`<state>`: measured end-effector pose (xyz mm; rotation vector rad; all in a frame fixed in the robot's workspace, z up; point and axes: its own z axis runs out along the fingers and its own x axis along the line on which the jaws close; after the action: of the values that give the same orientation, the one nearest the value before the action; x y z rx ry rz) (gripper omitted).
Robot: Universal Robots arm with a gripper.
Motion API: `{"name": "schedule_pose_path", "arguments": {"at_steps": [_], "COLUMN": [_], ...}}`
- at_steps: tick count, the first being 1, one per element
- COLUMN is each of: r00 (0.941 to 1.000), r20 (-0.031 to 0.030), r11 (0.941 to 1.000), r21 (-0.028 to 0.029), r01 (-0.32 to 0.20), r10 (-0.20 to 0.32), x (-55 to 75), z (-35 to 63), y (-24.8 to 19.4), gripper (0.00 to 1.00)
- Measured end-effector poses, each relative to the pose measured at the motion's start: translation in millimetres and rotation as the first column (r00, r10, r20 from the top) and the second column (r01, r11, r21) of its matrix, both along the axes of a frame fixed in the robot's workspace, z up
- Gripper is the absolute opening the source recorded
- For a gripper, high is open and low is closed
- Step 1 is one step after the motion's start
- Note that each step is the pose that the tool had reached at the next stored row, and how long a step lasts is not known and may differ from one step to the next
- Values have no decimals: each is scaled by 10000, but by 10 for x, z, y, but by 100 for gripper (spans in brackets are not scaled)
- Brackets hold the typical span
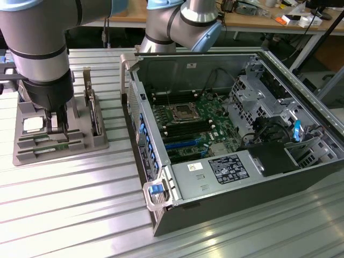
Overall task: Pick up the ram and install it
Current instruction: 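Pick up the ram and move it above insertion slot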
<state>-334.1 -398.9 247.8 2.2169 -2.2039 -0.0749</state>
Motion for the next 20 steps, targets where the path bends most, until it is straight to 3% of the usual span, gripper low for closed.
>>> {"name": "schedule_pose_path", "arguments": {"at_steps": [5, 20], "r00": [10000, 10000], "r20": [1, -1], "r11": [10000, 10000], "r21": [1, 0], "r01": [-4, -6], "r10": [4, 6], "x": [-146, -269], "z": [-143, -412], "y": [0, 0], "gripper": [42, 42]}}
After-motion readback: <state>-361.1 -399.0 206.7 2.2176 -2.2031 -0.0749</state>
